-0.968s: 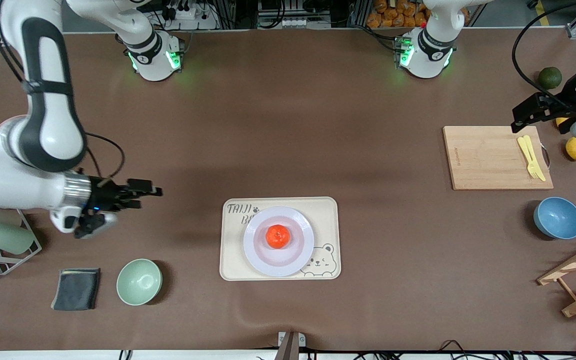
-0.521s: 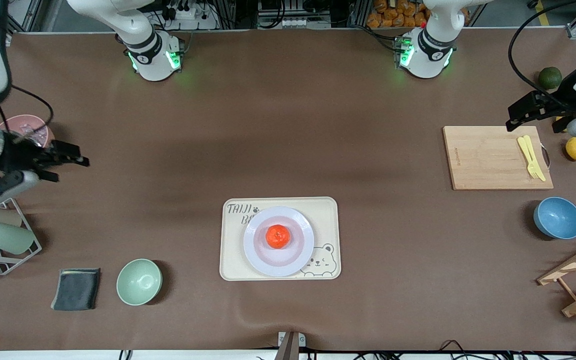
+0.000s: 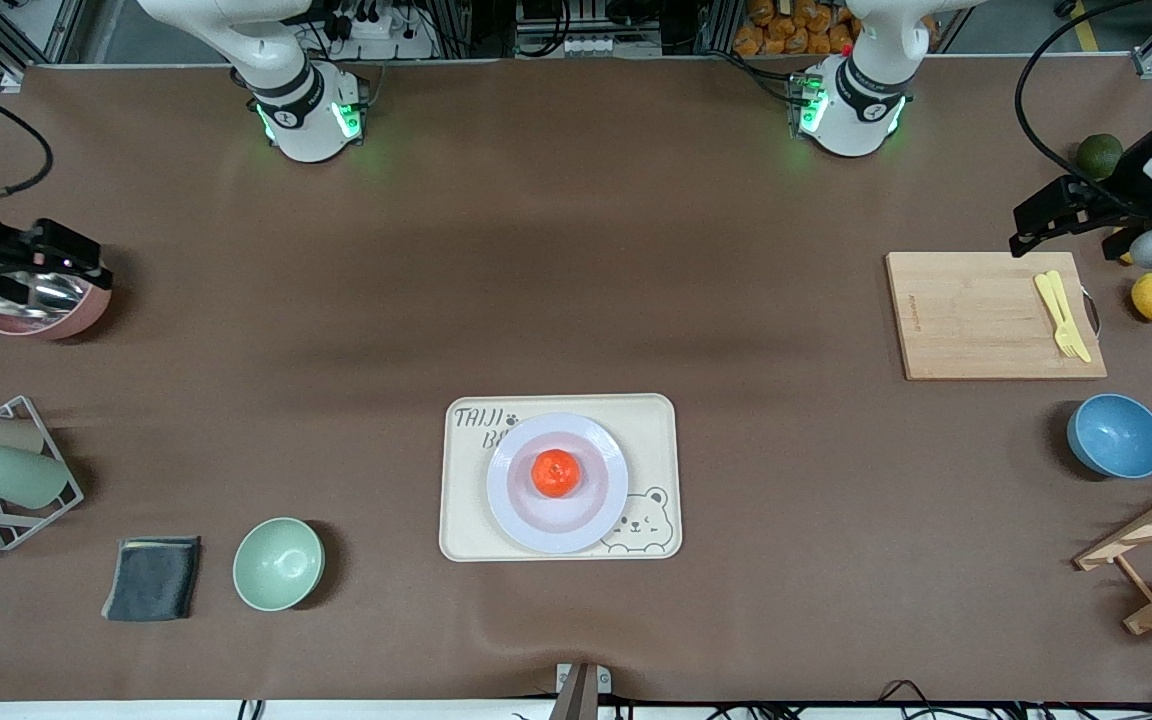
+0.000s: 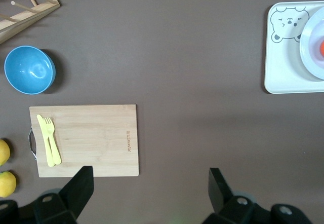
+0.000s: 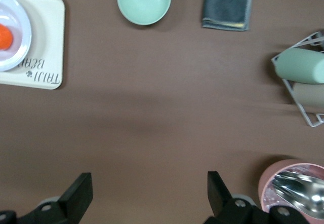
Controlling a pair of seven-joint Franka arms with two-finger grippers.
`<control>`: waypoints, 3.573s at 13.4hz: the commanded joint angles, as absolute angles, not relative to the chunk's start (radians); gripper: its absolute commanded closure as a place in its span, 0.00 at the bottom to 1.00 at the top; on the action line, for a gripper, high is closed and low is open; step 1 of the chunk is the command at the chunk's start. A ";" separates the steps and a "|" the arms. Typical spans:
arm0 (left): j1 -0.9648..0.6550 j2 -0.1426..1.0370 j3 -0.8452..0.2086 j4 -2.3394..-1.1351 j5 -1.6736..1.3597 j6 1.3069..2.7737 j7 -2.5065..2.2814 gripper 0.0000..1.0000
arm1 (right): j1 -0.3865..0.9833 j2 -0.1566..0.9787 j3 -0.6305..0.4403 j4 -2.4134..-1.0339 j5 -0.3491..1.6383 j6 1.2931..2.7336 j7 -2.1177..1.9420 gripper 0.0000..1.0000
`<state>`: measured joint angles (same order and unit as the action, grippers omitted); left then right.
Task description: Place orange and plate with both arms
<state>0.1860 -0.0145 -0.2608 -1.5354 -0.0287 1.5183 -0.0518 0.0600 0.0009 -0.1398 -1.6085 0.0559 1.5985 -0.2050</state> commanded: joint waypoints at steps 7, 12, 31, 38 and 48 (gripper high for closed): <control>0.193 -0.038 -0.265 -1.549 -0.044 1.505 -0.064 0.00 | 0.005 -0.040 -0.072 -1.534 -0.018 1.508 0.043 0.00; 0.195 -0.040 -0.264 -1.549 -0.044 1.505 -0.051 0.00 | 0.005 -0.052 -0.068 -1.539 -0.017 1.506 0.038 0.00; 0.195 -0.035 -0.253 -1.517 -0.032 1.471 -0.063 0.00 | 0.008 -0.057 -0.060 -1.540 -0.003 1.493 -0.049 0.00; 0.005 -0.025 -0.061 -1.519 -0.018 1.496 -0.064 0.00 | 0.008 -0.054 -0.061 -1.539 -0.003 1.496 -0.049 0.00; -0.072 -0.025 0.015 -1.516 -0.008 1.488 -0.072 0.00 | 0.008 -0.054 -0.064 -1.545 -0.003 1.496 -0.049 0.00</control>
